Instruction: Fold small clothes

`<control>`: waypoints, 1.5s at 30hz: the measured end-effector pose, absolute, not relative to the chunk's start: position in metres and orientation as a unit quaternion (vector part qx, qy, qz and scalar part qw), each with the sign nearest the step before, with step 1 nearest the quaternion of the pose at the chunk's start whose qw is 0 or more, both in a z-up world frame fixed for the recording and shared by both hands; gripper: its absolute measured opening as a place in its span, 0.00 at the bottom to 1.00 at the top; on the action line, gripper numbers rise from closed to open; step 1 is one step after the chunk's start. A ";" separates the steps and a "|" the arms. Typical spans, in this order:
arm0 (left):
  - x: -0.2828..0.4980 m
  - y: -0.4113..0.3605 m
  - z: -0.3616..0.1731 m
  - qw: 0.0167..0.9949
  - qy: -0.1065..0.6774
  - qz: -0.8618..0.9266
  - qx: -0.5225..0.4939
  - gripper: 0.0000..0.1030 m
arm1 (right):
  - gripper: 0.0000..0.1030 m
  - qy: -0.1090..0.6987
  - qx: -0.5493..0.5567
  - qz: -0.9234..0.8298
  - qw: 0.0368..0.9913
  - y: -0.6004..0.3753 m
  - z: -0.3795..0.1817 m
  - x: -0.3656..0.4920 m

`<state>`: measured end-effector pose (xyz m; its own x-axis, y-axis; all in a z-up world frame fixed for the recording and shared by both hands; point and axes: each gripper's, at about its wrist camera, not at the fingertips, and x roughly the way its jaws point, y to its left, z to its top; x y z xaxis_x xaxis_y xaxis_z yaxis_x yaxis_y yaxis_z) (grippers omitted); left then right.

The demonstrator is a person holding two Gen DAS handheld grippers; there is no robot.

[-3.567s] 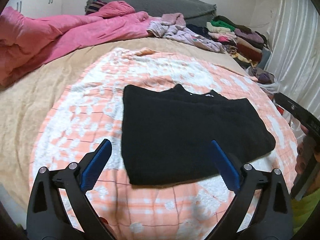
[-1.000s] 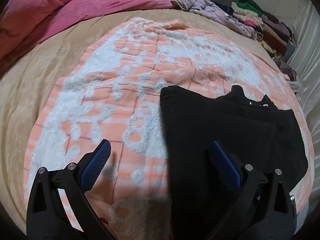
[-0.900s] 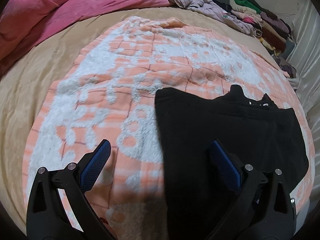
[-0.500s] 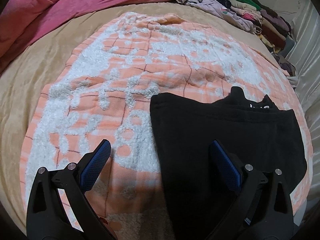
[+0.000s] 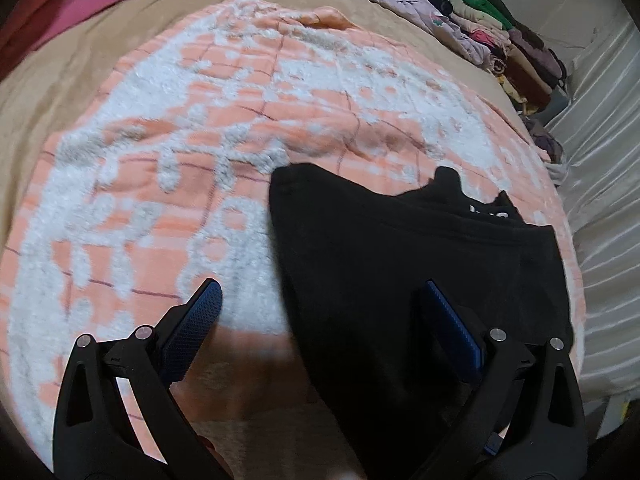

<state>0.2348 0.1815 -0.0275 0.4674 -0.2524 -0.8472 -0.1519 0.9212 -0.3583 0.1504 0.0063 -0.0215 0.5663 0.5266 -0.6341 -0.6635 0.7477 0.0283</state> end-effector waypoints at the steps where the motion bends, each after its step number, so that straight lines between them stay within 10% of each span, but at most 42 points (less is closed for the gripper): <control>1: 0.235 0.181 -0.029 0.831 0.516 -0.035 -0.204 0.86 | 0.18 0.319 -0.106 0.339 0.879 0.006 -0.021 0.149; 8: 0.238 0.171 -0.037 0.821 0.521 -0.058 -0.226 0.63 | 0.17 0.314 -0.101 0.342 0.880 0.003 -0.018 0.145; 15: 0.238 0.162 -0.028 0.822 0.516 -0.062 -0.233 0.21 | 0.15 0.308 -0.094 0.340 0.883 0.000 -0.013 0.143; 45: 0.237 0.021 0.075 0.881 0.446 -0.086 -0.134 0.17 | 0.08 0.230 0.027 0.288 0.929 -0.124 0.028 0.111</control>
<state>0.2372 0.0209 0.0750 0.5876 -0.2715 -0.7622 0.0323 0.9491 -0.3132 0.1108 -0.1239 0.0277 0.7285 0.5471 -0.4123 -0.5224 0.8330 0.1821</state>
